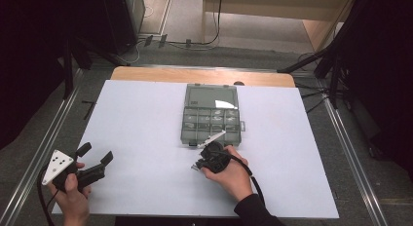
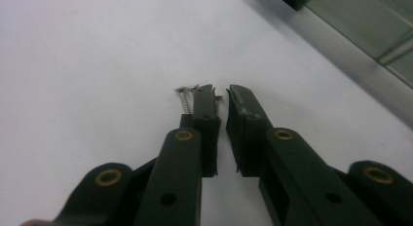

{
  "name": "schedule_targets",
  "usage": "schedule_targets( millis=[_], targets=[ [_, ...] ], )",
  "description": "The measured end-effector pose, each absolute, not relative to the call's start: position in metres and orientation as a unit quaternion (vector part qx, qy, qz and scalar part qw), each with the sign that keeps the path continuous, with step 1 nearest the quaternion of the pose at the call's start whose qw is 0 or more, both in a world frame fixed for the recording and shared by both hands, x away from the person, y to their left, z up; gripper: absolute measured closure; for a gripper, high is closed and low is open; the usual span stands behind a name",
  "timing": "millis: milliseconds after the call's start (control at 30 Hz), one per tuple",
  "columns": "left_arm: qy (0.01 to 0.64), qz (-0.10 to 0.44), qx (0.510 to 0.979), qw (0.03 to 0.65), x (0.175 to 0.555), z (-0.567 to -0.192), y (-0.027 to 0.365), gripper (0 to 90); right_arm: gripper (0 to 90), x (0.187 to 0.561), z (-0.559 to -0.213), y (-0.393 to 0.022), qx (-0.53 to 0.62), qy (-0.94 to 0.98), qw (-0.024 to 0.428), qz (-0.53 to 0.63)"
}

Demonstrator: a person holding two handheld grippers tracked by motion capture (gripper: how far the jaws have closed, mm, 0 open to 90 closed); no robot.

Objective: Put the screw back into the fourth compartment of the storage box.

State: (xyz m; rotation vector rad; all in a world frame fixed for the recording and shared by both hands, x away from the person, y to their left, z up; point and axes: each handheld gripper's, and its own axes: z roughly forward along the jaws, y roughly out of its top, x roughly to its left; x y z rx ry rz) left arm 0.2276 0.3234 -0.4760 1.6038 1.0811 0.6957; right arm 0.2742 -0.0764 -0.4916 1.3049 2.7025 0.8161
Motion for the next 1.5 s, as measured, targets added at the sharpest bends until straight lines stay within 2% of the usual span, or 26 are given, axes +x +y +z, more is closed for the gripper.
schedule_targets(
  millis=[267, 800, 1500],
  targets=[
    [0.450, 0.288, 0.672, 0.513, 0.227, -0.476, 0.322, 16.3, 89.5, 0.269, -0.492, -0.072, 0.398, 0.880, 0.049, 0.253],
    [0.450, 0.288, 0.671, 0.514, 0.228, -0.476, 0.321, 16.3, 90.0, 0.275, -0.482, -0.088, 0.423, 0.859, 0.038, 0.287],
    [0.446, 0.287, 0.676, 0.512, 0.228, -0.477, 0.320, 16.3, 90.0, 0.305, -0.435, -0.149, 0.468, 0.820, 0.065, 0.323]
  ],
)
